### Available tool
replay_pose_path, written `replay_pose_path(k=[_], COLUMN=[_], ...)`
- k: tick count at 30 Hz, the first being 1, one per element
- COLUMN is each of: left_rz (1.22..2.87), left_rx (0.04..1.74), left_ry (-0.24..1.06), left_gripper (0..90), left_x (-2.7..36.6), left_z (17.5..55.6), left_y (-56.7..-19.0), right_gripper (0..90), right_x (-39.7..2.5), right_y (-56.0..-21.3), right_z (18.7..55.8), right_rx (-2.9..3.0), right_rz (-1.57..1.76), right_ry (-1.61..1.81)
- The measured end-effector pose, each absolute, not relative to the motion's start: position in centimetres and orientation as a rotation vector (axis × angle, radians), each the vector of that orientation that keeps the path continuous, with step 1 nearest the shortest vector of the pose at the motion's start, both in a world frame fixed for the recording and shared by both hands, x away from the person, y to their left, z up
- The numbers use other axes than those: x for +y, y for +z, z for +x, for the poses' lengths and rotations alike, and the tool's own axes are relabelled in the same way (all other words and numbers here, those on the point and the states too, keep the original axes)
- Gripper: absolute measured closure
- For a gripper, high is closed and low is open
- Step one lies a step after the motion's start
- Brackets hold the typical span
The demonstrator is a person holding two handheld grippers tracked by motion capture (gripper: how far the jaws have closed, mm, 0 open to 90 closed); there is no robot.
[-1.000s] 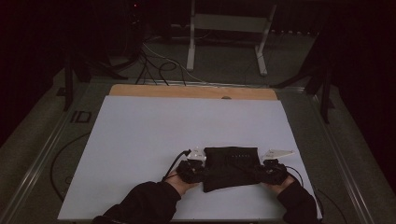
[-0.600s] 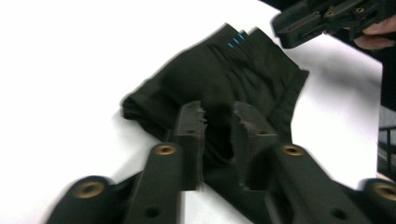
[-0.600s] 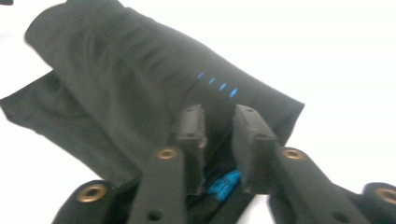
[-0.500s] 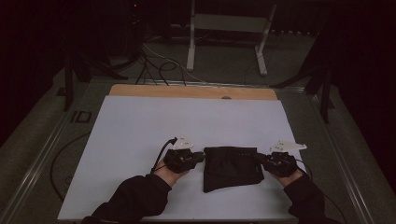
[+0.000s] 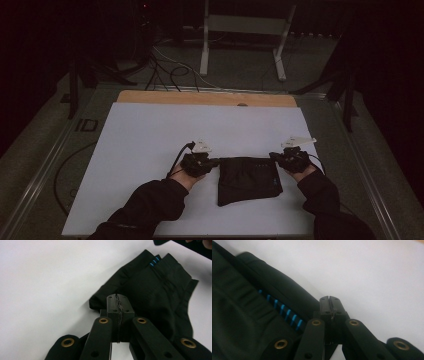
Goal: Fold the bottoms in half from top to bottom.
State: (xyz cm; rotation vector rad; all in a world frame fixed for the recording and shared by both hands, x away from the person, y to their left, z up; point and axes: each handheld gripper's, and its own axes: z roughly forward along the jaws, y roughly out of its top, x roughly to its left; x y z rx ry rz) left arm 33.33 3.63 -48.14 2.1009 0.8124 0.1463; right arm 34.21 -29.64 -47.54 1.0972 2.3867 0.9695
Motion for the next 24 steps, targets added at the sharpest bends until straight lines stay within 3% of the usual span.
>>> replay_pose_path(k=[24], left_rz=[2.168], left_rx=[0.8], left_ry=[0.062], left_gripper=[90.0], left_x=[1.8], left_z=[34.4], left_y=[-50.6], right_gripper=[90.0], right_x=[-29.8], right_y=[-50.7], right_z=[34.4], right_rx=[2.458], right_rz=[1.175], right_ry=[0.923])
